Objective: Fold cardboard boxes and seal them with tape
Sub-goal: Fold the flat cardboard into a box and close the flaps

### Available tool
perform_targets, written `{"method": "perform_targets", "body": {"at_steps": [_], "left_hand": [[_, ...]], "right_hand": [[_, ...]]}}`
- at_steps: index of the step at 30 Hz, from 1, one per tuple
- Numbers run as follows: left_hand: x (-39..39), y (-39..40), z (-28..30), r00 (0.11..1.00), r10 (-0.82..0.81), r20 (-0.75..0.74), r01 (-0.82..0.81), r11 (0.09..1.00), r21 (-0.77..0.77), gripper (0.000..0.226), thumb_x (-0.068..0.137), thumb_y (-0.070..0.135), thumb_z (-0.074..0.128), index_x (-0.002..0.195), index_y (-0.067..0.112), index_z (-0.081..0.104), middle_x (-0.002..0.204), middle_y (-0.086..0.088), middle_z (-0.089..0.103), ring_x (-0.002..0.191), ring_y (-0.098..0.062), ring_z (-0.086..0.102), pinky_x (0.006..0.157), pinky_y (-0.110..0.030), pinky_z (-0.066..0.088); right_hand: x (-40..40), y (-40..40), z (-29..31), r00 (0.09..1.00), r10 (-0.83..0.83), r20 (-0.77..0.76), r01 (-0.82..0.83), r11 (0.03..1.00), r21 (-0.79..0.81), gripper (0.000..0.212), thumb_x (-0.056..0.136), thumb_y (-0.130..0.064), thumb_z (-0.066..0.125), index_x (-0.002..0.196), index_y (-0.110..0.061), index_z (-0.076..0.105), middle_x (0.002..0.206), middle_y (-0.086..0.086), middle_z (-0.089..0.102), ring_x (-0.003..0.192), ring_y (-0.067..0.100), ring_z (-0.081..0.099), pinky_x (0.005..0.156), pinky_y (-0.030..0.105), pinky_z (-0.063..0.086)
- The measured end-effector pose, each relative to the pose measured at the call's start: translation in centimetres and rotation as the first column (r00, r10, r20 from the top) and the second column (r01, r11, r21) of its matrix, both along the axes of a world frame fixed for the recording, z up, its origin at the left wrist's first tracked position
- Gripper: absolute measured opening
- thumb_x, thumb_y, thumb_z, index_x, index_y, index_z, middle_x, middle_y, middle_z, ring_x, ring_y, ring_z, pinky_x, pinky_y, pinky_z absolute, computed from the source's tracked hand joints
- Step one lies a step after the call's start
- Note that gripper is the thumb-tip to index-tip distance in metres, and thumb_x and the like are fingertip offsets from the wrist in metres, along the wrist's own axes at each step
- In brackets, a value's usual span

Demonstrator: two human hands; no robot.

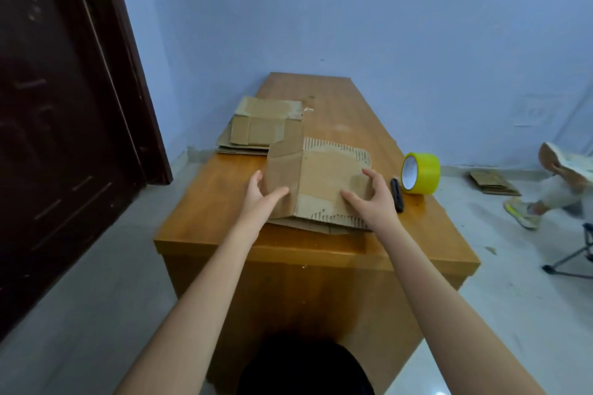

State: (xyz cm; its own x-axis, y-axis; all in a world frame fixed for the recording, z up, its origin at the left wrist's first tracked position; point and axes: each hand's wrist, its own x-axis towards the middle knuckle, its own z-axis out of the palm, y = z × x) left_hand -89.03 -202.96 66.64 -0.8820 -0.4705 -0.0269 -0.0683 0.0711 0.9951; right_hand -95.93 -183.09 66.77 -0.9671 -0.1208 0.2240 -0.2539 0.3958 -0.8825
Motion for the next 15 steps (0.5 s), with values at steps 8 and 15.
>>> {"method": "perform_targets", "body": {"at_steps": [8,15], "left_hand": [[-0.3,0.2,0.8,0.998,-0.031,-0.060,0.029,0.999,-0.027,0.105,0.071,0.042,0.077,0.151,0.017,0.014,0.155,-0.004,0.025,0.141,-0.023,0.028,0.113,-0.043,0.029],[-0.6,-1.3,1.4,0.993,-0.037,-0.114,0.013,0.978,-0.210,0.105,0.071,0.037,0.080,0.151,0.028,0.013,0.157,0.003,0.018,0.143,-0.020,0.021,0.112,-0.042,0.027]], "right_hand": [[0.0,0.1,1.9,0.997,-0.015,-0.079,0.012,0.999,-0.041,0.073,0.079,-0.018,0.077,0.139,-0.016,0.036,0.143,0.003,0.040,0.132,0.019,0.038,0.108,0.033,0.036],[0.0,-1.1,1.4,0.992,-0.033,-0.124,0.015,0.990,-0.140,0.078,0.082,-0.014,0.073,0.145,-0.012,0.028,0.146,0.003,0.037,0.133,0.019,0.036,0.107,0.028,0.032]]}}
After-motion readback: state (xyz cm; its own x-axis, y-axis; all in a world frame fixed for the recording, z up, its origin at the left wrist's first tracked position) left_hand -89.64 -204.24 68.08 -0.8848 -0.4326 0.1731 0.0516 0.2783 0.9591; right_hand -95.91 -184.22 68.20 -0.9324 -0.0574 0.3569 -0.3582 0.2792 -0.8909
